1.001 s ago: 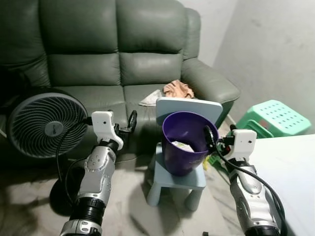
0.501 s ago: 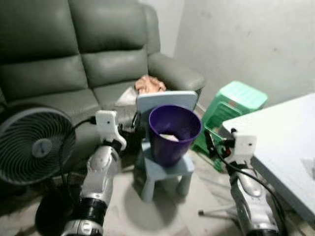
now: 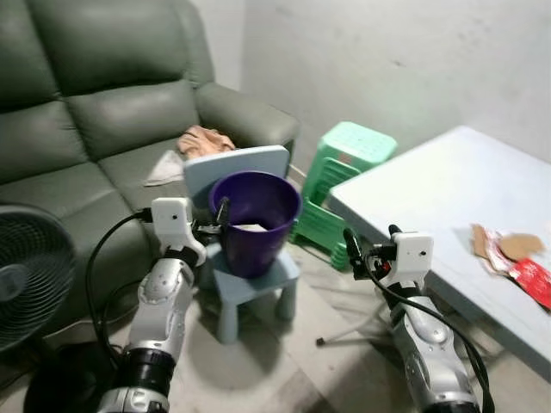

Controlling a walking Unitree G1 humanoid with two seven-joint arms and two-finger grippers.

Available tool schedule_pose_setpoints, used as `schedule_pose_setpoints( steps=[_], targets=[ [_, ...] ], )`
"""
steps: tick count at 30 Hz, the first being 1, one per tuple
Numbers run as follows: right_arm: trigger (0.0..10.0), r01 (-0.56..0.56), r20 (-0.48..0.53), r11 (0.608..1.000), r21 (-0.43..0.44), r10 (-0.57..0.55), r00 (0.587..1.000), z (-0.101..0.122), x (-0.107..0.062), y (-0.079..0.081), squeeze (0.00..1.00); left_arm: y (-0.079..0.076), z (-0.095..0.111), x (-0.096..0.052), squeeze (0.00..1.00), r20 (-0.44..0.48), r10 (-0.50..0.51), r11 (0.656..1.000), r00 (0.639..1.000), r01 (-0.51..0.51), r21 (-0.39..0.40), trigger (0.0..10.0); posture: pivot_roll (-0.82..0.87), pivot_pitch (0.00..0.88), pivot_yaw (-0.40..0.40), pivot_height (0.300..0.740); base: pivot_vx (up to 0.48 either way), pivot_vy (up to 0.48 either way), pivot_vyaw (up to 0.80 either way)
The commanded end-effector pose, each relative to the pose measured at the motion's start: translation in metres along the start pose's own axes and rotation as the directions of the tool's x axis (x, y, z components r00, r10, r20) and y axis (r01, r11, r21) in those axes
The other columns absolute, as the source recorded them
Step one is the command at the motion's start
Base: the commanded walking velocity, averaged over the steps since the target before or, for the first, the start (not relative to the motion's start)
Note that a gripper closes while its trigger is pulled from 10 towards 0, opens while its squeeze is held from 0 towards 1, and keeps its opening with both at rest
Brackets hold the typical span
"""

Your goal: Picking trash to rubbish bin

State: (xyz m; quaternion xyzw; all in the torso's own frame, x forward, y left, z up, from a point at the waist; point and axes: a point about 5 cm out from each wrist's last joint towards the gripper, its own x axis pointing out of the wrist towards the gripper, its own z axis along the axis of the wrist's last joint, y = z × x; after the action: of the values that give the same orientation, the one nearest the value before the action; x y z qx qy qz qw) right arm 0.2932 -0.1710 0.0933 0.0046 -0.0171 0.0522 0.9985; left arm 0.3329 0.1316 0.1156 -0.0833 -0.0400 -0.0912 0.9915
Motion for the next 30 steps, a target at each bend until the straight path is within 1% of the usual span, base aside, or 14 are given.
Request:
schedule_pose_setpoints(
  steps=[1,30],
  targets=[
    [10.0,0.002,0.016,1.000,0.005,-0.002,1.000,0.0049,0.0021,0.0005,0.00,-0.0004,0.0041,0.0010,0.00,0.004,-0.019,1.000,1.000,0.018,0.022,10.0,-0.02,0.000,-0.083,0.740,0.000,0.000,-0.69],
    [10.0,-0.001,0.003,1.000,0.001,0.001,1.000,0.0043,0.0006,0.0004,0.00,-0.0024,0.0031,0.0001,0.00,-0.021,-0.033,0.999,0.999,0.033,0.034,10.0,-0.02,0.000,-0.085,0.740,0.000,0.000,-0.67]
  ],
)
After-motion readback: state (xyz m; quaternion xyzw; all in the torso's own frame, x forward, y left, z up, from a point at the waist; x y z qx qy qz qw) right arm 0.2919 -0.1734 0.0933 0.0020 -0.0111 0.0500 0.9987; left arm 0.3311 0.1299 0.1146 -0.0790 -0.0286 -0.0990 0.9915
